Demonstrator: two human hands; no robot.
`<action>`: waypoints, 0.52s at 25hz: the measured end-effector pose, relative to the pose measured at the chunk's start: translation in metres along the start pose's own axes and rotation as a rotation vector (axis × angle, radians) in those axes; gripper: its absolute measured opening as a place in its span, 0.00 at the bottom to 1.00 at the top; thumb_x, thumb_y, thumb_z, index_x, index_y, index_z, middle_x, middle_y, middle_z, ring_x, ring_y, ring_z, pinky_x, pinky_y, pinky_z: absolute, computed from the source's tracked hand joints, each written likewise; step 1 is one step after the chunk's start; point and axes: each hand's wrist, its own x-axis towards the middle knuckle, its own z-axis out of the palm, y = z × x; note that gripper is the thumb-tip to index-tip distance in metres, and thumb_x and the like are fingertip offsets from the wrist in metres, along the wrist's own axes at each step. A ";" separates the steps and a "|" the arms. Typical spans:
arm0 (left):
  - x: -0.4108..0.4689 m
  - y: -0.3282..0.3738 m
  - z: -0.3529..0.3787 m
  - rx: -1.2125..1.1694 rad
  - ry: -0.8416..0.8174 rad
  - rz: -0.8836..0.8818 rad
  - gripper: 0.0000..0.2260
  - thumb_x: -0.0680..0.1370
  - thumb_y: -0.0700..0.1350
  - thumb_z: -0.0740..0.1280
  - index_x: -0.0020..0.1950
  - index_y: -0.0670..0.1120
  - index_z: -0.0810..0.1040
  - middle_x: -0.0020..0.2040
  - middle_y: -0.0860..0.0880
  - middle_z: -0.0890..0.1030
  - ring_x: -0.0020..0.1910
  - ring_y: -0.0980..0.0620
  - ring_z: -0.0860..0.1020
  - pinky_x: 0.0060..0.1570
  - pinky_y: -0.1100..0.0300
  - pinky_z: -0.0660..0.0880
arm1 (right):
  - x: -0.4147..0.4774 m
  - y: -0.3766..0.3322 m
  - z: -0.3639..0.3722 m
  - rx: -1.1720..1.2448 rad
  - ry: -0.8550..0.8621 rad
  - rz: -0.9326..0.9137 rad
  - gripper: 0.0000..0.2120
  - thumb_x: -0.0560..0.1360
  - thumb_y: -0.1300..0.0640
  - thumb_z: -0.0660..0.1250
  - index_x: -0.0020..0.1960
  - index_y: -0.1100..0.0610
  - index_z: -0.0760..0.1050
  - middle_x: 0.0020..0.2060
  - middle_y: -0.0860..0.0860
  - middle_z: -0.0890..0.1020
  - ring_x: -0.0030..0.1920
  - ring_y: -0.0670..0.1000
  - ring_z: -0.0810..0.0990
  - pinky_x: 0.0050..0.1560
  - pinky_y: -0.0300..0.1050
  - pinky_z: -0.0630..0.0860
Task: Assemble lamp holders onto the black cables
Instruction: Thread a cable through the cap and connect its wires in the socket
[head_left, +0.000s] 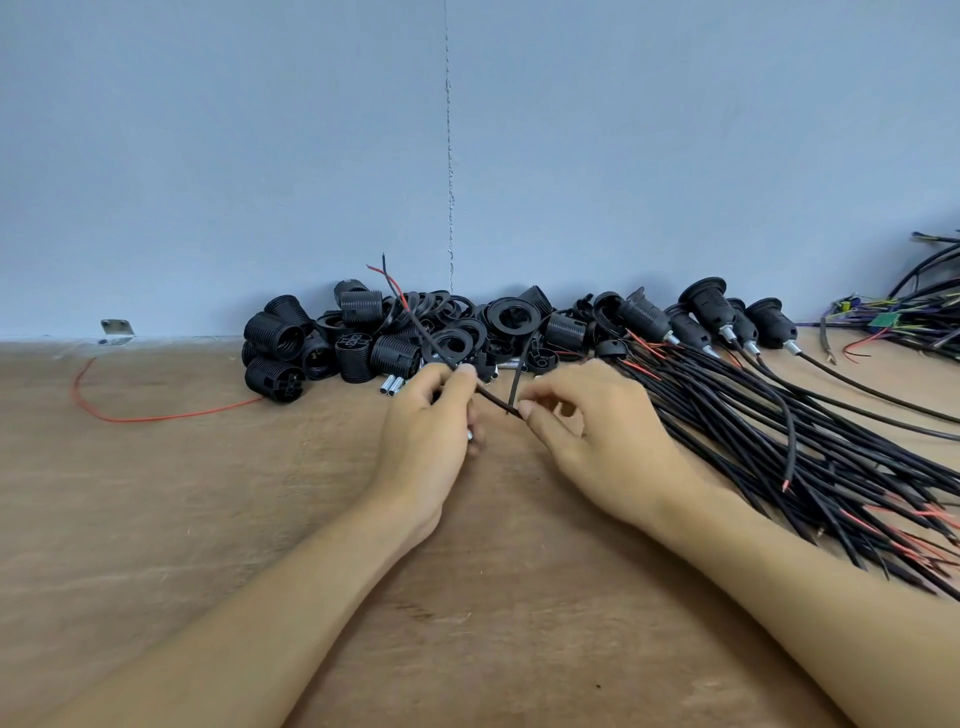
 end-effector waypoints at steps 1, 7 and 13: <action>0.001 0.001 0.000 -0.028 0.035 -0.015 0.14 0.83 0.46 0.64 0.38 0.44 0.73 0.28 0.53 0.73 0.26 0.53 0.73 0.26 0.63 0.70 | 0.001 0.005 -0.004 -0.038 -0.065 0.002 0.03 0.78 0.52 0.70 0.50 0.48 0.82 0.38 0.40 0.78 0.44 0.44 0.73 0.48 0.41 0.69; -0.010 0.000 0.003 0.299 -0.085 0.134 0.12 0.72 0.56 0.69 0.52 0.59 0.71 0.41 0.57 0.79 0.40 0.58 0.78 0.43 0.58 0.73 | 0.003 0.017 -0.007 0.061 0.012 0.055 0.04 0.80 0.55 0.68 0.52 0.51 0.82 0.39 0.41 0.81 0.39 0.40 0.75 0.43 0.27 0.67; -0.015 -0.008 0.006 0.583 -0.294 0.267 0.21 0.78 0.43 0.70 0.55 0.64 0.61 0.55 0.60 0.78 0.53 0.65 0.75 0.50 0.69 0.70 | 0.014 0.012 -0.018 0.732 0.300 0.413 0.07 0.84 0.56 0.62 0.52 0.60 0.73 0.39 0.52 0.85 0.31 0.50 0.81 0.37 0.44 0.81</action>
